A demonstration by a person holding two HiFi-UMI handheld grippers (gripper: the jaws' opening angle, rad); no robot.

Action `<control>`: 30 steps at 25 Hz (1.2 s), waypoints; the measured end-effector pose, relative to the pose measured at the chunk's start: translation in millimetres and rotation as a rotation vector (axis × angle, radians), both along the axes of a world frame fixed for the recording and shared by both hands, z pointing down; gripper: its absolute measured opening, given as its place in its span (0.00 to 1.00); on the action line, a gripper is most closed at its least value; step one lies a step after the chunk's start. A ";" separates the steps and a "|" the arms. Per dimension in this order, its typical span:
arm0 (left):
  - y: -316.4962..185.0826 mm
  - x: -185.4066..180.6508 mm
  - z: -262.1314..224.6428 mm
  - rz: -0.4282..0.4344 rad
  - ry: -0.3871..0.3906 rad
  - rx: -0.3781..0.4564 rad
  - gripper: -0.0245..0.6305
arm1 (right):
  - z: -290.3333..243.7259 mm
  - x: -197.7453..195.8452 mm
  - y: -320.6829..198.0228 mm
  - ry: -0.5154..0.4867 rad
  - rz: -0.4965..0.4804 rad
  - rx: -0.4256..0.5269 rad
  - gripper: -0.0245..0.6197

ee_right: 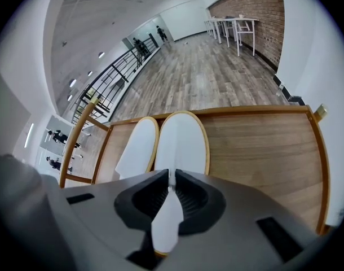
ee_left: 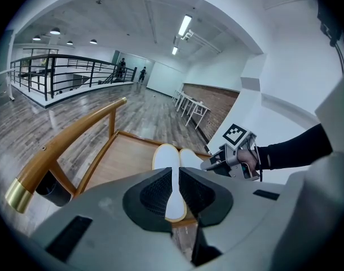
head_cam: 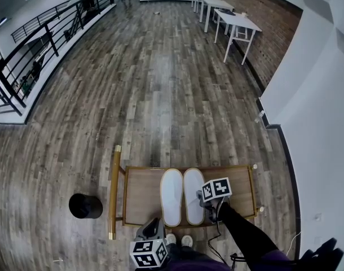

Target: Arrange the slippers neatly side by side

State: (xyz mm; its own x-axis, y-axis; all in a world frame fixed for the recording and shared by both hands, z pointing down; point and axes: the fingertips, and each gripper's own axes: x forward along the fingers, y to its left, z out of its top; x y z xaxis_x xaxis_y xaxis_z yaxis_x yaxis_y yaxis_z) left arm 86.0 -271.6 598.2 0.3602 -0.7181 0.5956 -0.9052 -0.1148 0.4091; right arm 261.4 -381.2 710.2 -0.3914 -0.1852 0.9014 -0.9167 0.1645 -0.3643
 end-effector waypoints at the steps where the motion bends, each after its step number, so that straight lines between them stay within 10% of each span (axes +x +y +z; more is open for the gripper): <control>1: -0.4 0.1 -0.3 0.001 0.001 0.001 0.10 | -0.6 -0.4 0.4 -0.004 -0.005 0.001 0.07; 13: -0.9 0.4 0.2 -0.007 0.007 0.009 0.10 | -24.1 14.8 5.6 -0.011 0.002 0.068 0.11; 20: 2.5 -11.8 1.4 -0.045 -0.002 0.008 0.10 | -39.2 -88.1 77.3 -0.148 -0.294 0.106 0.09; 30: 17.8 -27.1 1.8 -0.069 -0.030 -0.008 0.10 | 23.6 -115.6 106.4 0.024 -0.378 0.021 0.04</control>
State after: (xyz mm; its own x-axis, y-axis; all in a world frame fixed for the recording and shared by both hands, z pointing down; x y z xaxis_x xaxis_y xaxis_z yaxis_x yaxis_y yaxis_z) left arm 58.9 -253.8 600.0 0.2916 -0.7355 0.6115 -0.9229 -0.0483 0.3820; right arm 145.8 -274.8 733.9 -0.4144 -0.0502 0.9087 -0.7980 0.5002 -0.3362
